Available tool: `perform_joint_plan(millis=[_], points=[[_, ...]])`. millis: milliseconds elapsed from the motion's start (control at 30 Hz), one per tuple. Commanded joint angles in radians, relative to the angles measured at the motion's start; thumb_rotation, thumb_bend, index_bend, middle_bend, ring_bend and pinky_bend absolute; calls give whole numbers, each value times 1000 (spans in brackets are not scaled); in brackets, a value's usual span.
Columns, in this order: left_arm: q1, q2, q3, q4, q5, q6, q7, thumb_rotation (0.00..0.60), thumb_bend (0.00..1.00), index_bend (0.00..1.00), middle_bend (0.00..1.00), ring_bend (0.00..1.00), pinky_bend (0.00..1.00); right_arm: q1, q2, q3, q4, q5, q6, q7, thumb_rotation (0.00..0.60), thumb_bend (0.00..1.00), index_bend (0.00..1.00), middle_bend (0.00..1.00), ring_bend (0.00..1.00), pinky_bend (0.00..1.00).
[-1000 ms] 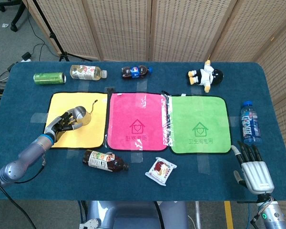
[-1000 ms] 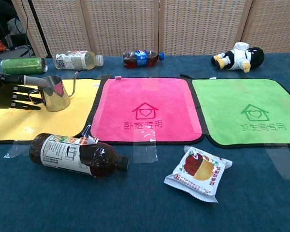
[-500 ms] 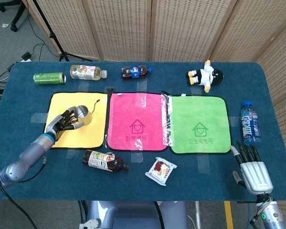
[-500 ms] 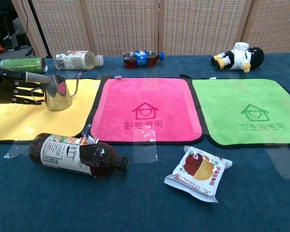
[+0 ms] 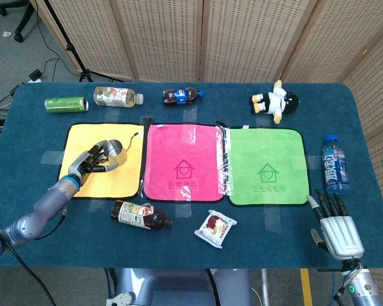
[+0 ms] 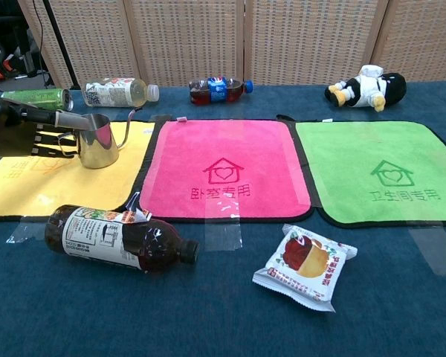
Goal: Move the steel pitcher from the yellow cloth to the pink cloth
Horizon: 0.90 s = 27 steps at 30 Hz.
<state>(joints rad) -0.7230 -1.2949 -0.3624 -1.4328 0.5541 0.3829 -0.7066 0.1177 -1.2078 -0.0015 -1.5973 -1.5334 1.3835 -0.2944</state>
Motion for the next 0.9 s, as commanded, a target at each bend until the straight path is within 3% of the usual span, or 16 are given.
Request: perform_joint_plan(millis=[33, 367, 900], points=[[-25, -14, 14, -19, -18, 27, 31, 600, 237, 0, 0, 0, 0, 0, 0, 0, 0, -1, 1, 1, 600, 410, 0, 0, 0, 0], [-59, -18, 37, -62, -75, 66, 89, 600, 237, 0, 0, 0, 0, 2, 0, -2, 2, -2, -3, 4, 600, 411, 0, 0, 0, 0], [-90, -34, 30, -118, -94, 100, 140, 600, 237, 0, 0, 0, 0, 4, -2, -4, 3, 0, -7, 4, 600, 412, 0, 0, 0, 0]])
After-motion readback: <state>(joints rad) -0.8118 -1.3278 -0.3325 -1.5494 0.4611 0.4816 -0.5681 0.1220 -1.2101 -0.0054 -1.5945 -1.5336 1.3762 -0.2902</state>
